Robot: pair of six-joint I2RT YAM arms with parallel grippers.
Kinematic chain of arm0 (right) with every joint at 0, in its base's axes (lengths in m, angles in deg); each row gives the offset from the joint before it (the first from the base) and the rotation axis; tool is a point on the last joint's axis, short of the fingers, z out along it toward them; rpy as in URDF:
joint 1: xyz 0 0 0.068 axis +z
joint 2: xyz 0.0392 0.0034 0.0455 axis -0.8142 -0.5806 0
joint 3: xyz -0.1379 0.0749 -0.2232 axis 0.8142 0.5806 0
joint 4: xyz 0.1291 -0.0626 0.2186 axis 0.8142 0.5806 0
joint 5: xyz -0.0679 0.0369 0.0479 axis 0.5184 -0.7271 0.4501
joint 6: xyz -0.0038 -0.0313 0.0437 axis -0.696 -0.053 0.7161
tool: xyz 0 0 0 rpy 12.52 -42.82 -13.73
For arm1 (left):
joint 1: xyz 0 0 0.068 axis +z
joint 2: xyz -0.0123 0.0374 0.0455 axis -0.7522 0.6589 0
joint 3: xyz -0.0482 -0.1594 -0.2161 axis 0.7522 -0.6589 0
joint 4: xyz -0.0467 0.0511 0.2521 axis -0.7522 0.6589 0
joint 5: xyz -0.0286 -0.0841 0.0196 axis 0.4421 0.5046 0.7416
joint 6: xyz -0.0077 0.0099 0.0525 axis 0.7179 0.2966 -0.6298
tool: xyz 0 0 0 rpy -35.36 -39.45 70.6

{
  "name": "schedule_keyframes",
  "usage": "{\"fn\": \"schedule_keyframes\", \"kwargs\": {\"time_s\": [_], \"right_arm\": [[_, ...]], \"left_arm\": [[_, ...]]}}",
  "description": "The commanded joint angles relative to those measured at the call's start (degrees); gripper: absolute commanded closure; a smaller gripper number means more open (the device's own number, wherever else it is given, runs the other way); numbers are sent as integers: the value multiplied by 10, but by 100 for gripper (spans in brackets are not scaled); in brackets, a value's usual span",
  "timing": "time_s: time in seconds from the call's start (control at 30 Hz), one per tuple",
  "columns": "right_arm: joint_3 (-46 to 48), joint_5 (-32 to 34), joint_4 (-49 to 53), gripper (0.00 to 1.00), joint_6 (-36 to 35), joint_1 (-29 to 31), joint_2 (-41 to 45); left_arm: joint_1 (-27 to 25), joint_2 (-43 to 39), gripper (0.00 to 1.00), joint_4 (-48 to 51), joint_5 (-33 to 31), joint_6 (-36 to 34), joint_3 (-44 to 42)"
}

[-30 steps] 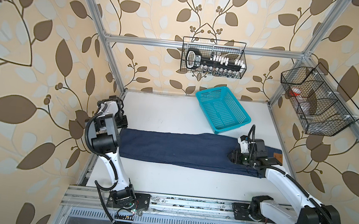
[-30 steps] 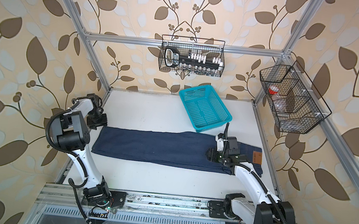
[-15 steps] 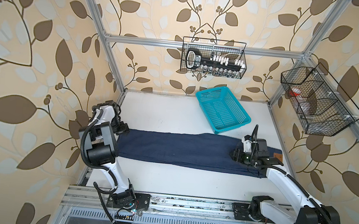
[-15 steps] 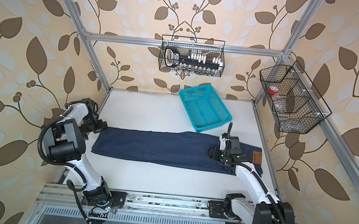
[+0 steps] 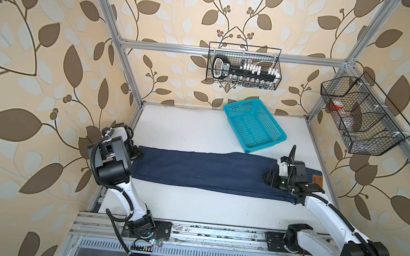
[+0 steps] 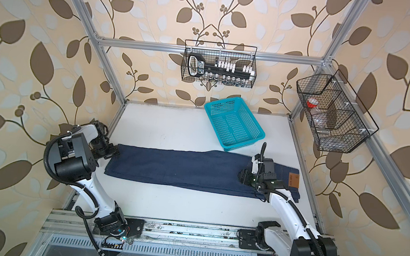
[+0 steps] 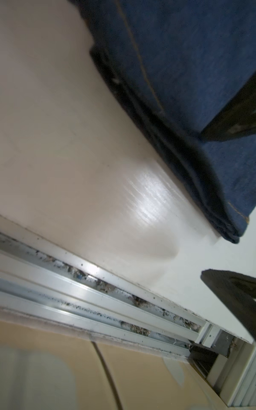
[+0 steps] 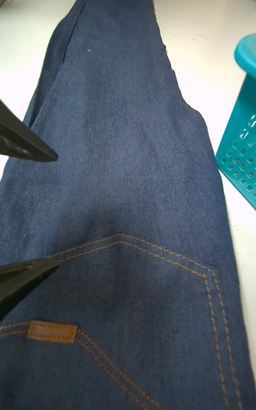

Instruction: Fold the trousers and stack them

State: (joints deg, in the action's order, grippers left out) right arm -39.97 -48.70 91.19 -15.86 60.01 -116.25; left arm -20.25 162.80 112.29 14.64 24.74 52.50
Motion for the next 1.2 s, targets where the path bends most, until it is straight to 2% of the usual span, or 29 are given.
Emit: {"fn": "schedule_keyframes", "kwargs": {"time_s": [0.0, 0.17, 0.2, 0.3, 0.5, 0.63, 0.77, 0.93, 1.03, 1.17], "right_arm": [[3, 6, -1, 30, -3, -1, 6], [-2, 4, -1, 30, -3, -5, 8], [-1, 4, -1, 30, -3, -6, 9], [1, 0, -1, 30, -2, -11, 10], [0, -5, -3, 30, -3, -12, 3], [-4, -10, -9, 31, -1, -13, -2], [-6, -14, -17, 31, 1, -13, -7], [-19, -14, -22, 30, -2, -14, -21], [-29, -13, -23, 30, -6, -14, -32], [-37, -12, -28, 30, -11, -20, -41]], "left_arm": [[-1, 4, 15, -15, 26, 14, -18], [-2, 22, 33, -39, 57, 26, -40], [-2, 24, 39, -45, 60, 27, -46], [-2, 17, 68, -61, 62, 30, -66], [-1, -9, 99, -24, 44, 34, -27], [-1, -33, 100, 32, 41, 49, 39], [-2, -57, 100, 84, 75, 67, 97], [-20, -103, 100, 126, 104, 97, 122], [-52, -145, 100, 144, 119, 113, 132], [-125, -201, 100, 150, 149, 163, 134]]}}
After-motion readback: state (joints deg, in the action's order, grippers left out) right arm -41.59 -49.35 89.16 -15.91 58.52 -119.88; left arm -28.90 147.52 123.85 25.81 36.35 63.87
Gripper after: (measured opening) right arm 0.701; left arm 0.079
